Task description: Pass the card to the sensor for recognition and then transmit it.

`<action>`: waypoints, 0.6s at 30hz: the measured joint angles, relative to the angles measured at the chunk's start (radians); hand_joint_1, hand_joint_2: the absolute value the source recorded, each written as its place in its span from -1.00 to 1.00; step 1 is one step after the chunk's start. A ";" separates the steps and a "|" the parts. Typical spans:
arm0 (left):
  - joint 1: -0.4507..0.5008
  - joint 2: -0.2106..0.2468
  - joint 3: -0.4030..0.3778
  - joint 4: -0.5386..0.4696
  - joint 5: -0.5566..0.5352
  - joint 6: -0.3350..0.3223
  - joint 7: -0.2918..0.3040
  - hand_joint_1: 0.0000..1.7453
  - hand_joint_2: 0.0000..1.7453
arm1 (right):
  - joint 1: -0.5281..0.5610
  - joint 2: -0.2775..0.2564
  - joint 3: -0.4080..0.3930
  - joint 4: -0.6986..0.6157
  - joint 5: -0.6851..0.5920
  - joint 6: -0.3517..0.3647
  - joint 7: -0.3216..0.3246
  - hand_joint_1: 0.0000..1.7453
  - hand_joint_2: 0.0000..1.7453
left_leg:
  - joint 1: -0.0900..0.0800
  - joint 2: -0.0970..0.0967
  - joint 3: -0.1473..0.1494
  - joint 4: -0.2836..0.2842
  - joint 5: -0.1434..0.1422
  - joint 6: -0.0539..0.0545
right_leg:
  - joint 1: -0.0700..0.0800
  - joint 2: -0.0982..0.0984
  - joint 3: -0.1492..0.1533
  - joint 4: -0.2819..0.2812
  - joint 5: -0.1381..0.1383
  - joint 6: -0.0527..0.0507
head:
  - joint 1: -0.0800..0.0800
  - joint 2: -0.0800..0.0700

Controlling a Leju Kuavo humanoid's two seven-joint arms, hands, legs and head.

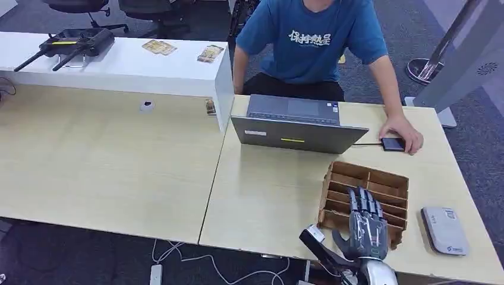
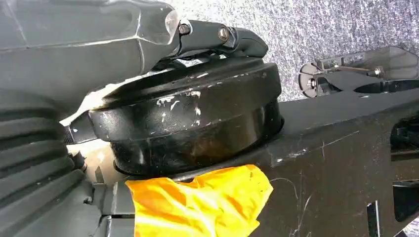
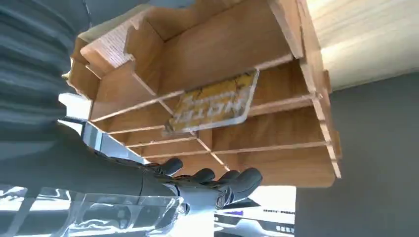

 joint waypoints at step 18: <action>0.001 0.000 0.000 0.000 0.003 0.000 -0.004 -1.00 1.00 | 0.000 -0.004 0.002 -0.051 -0.022 0.003 -0.018 -1.00 1.00 | 0.000 0.000 0.000 0.000 0.000 0.000 | 0.000 0.000 0.000 0.000 0.000 0.000 | 0.000 0.000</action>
